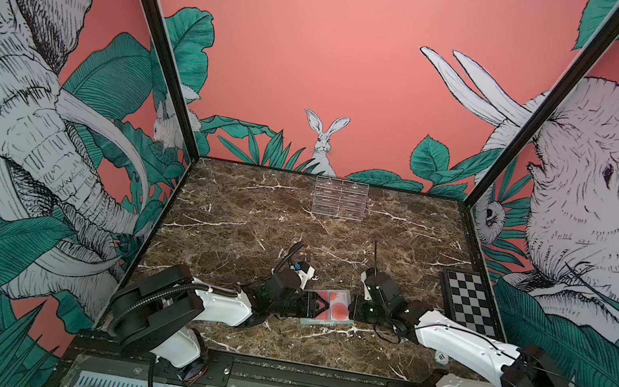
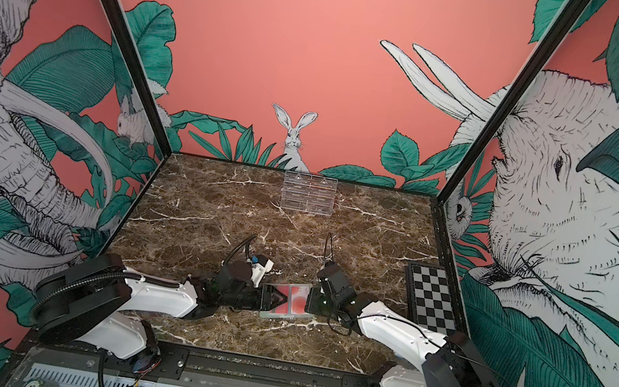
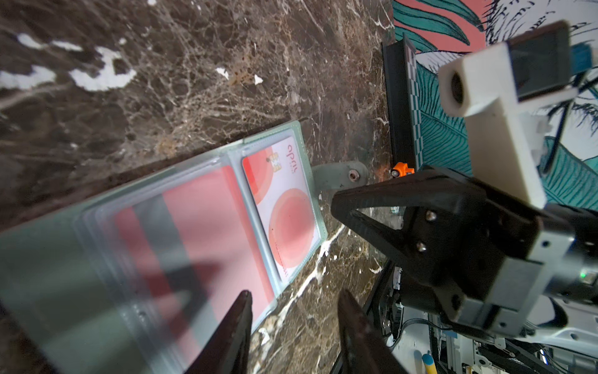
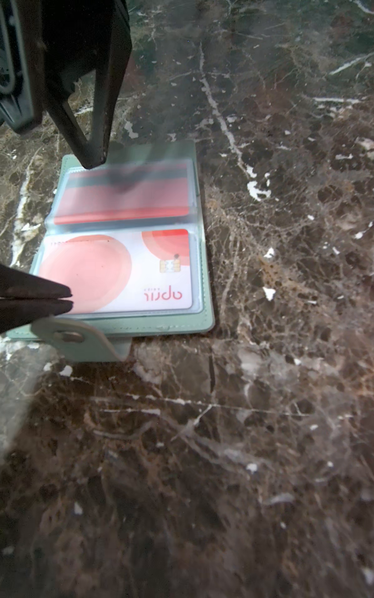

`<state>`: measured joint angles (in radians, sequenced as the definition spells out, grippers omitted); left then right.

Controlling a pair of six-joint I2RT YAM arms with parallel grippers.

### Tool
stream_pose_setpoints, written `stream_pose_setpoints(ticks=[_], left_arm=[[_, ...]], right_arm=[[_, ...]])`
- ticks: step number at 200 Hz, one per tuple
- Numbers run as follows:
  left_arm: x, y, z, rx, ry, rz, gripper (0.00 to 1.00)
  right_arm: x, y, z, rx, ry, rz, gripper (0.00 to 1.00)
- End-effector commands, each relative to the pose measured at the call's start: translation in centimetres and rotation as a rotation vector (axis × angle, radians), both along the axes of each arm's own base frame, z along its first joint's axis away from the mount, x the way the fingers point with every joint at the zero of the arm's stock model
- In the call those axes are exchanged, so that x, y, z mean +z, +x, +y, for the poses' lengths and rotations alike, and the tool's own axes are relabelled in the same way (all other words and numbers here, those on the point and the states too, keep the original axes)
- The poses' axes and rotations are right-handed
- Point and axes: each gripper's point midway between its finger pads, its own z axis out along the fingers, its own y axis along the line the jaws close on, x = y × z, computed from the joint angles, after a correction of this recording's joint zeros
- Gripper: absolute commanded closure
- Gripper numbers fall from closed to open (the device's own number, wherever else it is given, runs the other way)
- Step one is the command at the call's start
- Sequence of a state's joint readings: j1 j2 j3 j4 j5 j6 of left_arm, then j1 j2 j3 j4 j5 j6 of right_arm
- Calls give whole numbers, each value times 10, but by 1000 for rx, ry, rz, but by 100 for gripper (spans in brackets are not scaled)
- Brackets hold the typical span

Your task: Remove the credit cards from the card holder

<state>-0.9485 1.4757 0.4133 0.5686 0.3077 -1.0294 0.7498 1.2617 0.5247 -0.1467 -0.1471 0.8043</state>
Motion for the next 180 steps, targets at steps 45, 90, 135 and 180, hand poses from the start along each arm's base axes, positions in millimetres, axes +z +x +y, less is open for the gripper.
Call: stream_pose_setpoints(ticks=[45, 90, 135, 180], left_arm=[[4, 5, -14, 7, -50, 6, 57], [-7, 5, -15, 18, -52, 27, 60], [-16, 5, -13, 32, -42, 39, 62], [-22, 6, -12, 43, -54, 44, 64]], right_arm=[[-9, 3, -1, -9, -6, 2, 99], [-14, 2, 1, -2, 1, 11, 99], [-22, 0, 5, 7, 9, 36, 100], [-26, -2, 10, 8, 37, 53, 100]])
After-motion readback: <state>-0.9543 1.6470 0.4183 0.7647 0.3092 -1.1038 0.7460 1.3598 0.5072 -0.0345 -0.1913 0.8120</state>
